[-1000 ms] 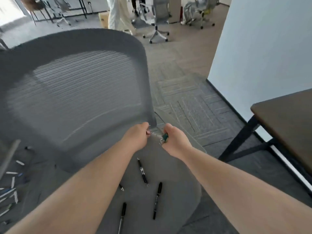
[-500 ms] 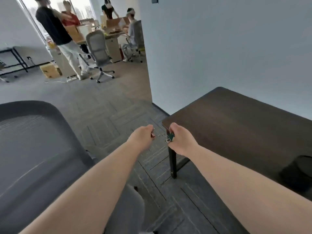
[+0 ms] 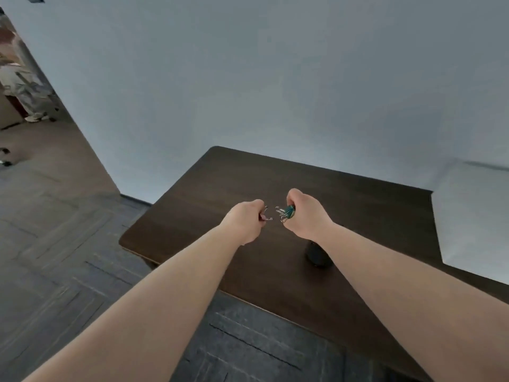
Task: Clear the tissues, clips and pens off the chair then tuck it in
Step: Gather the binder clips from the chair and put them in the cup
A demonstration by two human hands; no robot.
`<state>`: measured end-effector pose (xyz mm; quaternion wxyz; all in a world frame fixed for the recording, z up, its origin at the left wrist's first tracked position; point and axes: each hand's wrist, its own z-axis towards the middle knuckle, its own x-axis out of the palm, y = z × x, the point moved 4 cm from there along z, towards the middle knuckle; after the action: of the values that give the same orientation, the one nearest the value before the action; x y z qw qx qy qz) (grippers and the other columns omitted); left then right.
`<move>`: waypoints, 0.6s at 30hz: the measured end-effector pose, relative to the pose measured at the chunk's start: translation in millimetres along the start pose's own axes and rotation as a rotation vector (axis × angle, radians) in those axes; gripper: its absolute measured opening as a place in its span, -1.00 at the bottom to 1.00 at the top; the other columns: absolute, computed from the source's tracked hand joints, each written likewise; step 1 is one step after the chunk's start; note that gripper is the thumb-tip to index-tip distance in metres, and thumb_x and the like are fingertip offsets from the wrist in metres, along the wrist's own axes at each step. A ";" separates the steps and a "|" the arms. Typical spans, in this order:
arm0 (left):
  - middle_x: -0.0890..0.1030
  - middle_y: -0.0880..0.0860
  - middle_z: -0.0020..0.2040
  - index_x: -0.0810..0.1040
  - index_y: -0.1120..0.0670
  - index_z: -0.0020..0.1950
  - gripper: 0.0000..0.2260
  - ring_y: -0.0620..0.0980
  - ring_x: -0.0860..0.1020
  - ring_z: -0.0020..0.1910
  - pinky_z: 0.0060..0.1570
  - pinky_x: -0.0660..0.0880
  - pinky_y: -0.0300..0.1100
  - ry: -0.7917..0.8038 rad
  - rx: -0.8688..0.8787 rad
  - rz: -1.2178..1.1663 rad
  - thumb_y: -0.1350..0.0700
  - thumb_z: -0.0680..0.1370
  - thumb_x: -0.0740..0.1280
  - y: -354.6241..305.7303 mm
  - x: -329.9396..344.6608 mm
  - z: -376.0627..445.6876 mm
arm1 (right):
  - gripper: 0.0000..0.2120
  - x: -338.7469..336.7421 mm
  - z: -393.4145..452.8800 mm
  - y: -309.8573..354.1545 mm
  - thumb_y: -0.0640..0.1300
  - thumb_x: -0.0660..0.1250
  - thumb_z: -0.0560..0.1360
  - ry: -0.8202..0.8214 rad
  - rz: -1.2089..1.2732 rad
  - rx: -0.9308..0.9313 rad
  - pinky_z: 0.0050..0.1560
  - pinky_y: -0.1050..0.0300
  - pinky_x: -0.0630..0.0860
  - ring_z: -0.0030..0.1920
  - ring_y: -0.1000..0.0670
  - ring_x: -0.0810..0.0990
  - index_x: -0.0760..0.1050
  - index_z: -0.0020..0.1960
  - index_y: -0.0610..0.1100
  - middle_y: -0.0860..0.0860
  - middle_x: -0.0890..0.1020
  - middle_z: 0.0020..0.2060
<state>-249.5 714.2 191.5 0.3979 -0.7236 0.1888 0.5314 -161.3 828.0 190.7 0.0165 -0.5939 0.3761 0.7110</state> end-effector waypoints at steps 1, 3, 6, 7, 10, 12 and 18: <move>0.51 0.14 -0.14 0.38 0.11 -0.09 -0.91 0.12 0.46 -0.22 -0.24 0.47 -0.07 0.022 0.033 -0.011 0.13 0.58 0.20 -15.8 6.8 10.8 | -0.78 -8.4 0.6 -17.0 -0.27 0.35 0.40 -0.002 -0.012 0.048 -0.18 -0.03 0.51 -0.22 -0.07 0.48 0.35 -0.04 -0.16 -0.07 0.51 -0.22; 0.51 0.13 -0.14 0.37 0.11 -0.09 -0.92 0.11 0.47 -0.21 -0.21 0.48 -0.08 0.078 0.091 -0.022 0.13 0.58 0.21 -44.1 20.9 30.9 | -0.78 -23.2 0.6 -47.6 -0.28 0.36 0.39 -0.014 -0.016 0.148 -0.19 -0.01 0.49 -0.21 -0.08 0.48 0.35 -0.05 -0.16 -0.08 0.52 -0.21; 0.55 0.13 -0.08 0.46 0.16 0.04 -0.88 0.14 0.52 -0.14 -0.16 0.50 -0.07 0.141 0.129 -0.035 0.13 0.58 0.24 -74.5 40.5 53.9 | -0.76 -35.5 -2.1 -83.9 -0.28 0.38 0.39 -0.040 0.002 0.273 -0.19 0.00 0.50 -0.18 -0.09 0.53 0.34 -0.05 -0.14 -0.08 0.52 -0.20; 0.53 0.12 -0.11 0.47 0.17 0.05 -0.87 0.12 0.50 -0.16 -0.18 0.48 -0.08 0.145 0.129 -0.053 0.12 0.57 0.24 -81.2 47.4 60.1 | -0.75 -37.4 -3.5 -93.7 -0.29 0.38 0.39 -0.049 0.018 0.306 -0.19 0.00 0.51 -0.17 -0.11 0.54 0.33 -0.06 -0.14 -0.08 0.52 -0.20; 0.54 0.11 -0.13 0.44 0.13 -0.03 -0.94 0.08 0.48 -0.21 -0.23 0.45 -0.12 0.167 0.100 -0.116 0.14 0.56 0.26 -96.4 69.5 74.2 | -0.76 -32.7 -8.0 -120.1 -0.27 0.37 0.40 -0.038 0.031 0.364 -0.22 0.05 0.41 -0.18 -0.11 0.50 0.31 -0.08 -0.14 -0.08 0.51 -0.17; 0.59 0.11 -0.07 0.42 0.11 -0.05 -0.95 0.08 0.51 -0.22 -0.23 0.49 -0.11 0.180 0.075 -0.150 0.15 0.55 0.27 -102.9 81.8 81.9 | -0.77 -26.4 -8.2 -131.1 -0.26 0.37 0.40 0.000 0.037 0.372 -0.20 0.08 0.38 -0.16 -0.09 0.46 0.32 -0.07 -0.13 -0.08 0.51 -0.15; 0.54 0.07 -0.17 0.39 0.10 -0.06 -0.97 0.07 0.55 -0.29 -0.37 0.50 -0.17 0.187 -0.019 -0.134 0.19 0.56 0.24 -107.1 103.0 92.0 | -0.70 -4.3 4.0 -140.8 -0.29 0.38 0.41 0.138 0.098 0.393 -0.03 -0.03 0.63 -0.01 -0.12 0.58 0.43 0.12 -0.17 -0.09 0.53 -0.01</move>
<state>-194.4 866.5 126.1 0.4062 -0.7848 0.1713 0.4356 -97.1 932.9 121.8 0.0717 -0.6075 0.5361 0.5817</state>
